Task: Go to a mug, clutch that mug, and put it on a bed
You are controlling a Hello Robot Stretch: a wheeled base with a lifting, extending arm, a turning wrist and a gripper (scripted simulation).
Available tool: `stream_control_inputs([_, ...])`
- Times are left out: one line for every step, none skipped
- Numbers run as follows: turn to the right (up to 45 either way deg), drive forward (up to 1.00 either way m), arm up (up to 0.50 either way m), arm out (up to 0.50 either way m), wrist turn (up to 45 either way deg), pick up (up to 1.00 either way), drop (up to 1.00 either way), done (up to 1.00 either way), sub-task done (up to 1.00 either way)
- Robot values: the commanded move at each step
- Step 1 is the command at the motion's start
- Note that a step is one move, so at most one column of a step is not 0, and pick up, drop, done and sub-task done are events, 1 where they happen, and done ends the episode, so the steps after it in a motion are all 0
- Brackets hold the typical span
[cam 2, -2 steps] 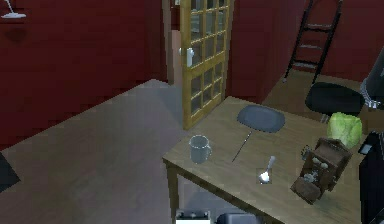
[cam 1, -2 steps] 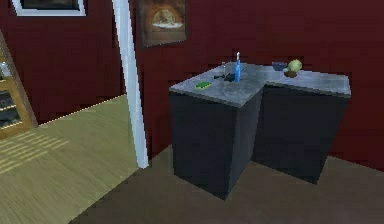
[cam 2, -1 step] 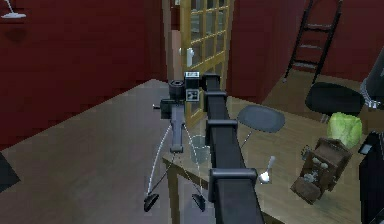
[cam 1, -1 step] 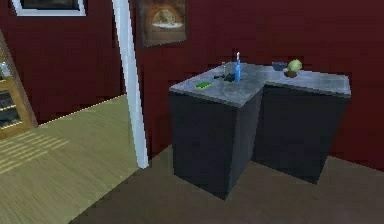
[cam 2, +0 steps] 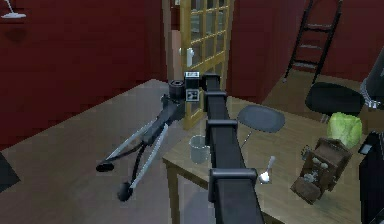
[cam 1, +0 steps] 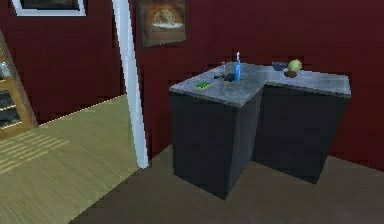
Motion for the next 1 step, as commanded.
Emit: stream_control_inputs([0.0, 0.00, 0.00, 0.00, 45.0, 0.00, 0.00, 0.00, 0.00])
